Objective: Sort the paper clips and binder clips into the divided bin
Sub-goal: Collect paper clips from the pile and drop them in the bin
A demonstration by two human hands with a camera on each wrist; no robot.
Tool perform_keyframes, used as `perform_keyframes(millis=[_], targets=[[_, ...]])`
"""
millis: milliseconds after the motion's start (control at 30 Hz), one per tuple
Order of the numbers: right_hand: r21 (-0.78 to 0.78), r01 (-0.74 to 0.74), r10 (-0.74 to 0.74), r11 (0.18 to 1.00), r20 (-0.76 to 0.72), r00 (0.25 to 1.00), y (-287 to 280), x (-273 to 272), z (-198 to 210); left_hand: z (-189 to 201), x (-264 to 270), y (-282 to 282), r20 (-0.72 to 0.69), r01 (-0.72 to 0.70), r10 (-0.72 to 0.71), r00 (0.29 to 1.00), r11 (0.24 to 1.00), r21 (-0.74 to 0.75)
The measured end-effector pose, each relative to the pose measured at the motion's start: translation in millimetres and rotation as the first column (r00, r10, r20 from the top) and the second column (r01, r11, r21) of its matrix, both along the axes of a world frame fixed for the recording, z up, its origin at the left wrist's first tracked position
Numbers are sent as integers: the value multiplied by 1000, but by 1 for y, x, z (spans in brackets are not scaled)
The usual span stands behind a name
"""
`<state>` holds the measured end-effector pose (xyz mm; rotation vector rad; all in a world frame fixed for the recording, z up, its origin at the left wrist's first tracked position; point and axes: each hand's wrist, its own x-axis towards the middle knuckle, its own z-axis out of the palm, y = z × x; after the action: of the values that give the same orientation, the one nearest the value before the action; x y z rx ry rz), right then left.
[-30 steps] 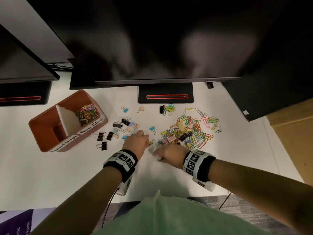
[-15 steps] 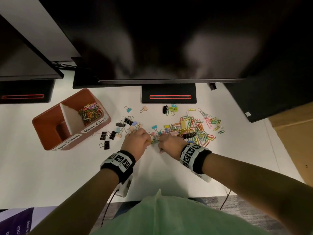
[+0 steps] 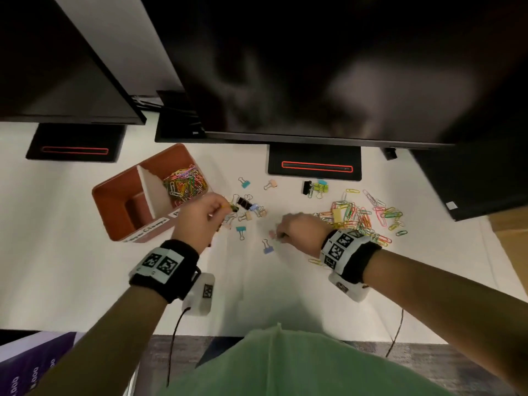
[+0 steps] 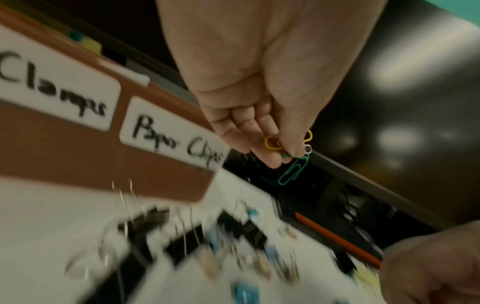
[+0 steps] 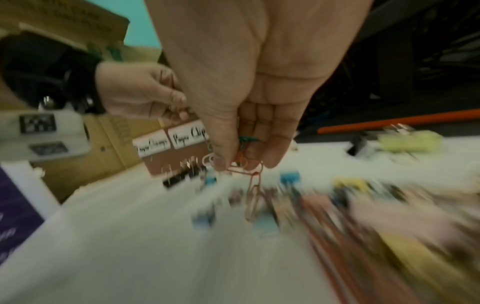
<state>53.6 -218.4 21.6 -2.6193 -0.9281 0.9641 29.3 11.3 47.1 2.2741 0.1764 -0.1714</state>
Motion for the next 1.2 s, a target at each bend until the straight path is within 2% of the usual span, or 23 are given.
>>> perform_keyframes(millis=[133, 267, 333, 467, 533, 633, 700, 800, 933, 1033, 1200], targets=[[256, 85, -104, 963, 60, 993, 52, 36, 47, 38, 17, 37, 67, -149, 145, 987, 987, 60], [359, 95, -146, 929, 119, 982, 124, 71, 71, 56, 34, 68, 73, -255, 250, 965, 964, 73], [341, 95, -144, 935, 123, 982, 156, 82, 71, 52, 41, 76, 42, -249, 245, 969, 960, 132], [281, 168, -192, 945, 59, 980, 190, 84, 53, 35, 45, 86, -117, -156, 185, 976, 963, 218], [302, 188, -210, 935, 41, 977, 190, 79, 48, 32, 42, 88, -94, -100, 128, 987, 961, 258], [424, 199, -220, 884, 1, 976, 166, 67, 47, 32, 34, 84, 14, -24, 21, 1000, 976, 216], [445, 198, -226, 873, 10, 974, 137, 60, 45, 32, 29, 74, 33, 75, -80, 996, 986, 148], [363, 256, -286, 896, 28, 958, 82, 47, 39, 28, 27, 46, 12, 244, -245, 969, 968, 56], [187, 391, -405, 901, 45, 913, -1, 27, 24, 17, 26, -7, -43, 429, -428, 903, 903, 0], [64, 481, -483, 875, 38, 875, -58, 10, 17, 2, 22, -50, -104, 520, -517, 850, 854, 8], [37, 479, -479, 877, -19, 878, -116, -9, -1, -31, 18, -114, -180, 617, -601, 779, 785, 52]])
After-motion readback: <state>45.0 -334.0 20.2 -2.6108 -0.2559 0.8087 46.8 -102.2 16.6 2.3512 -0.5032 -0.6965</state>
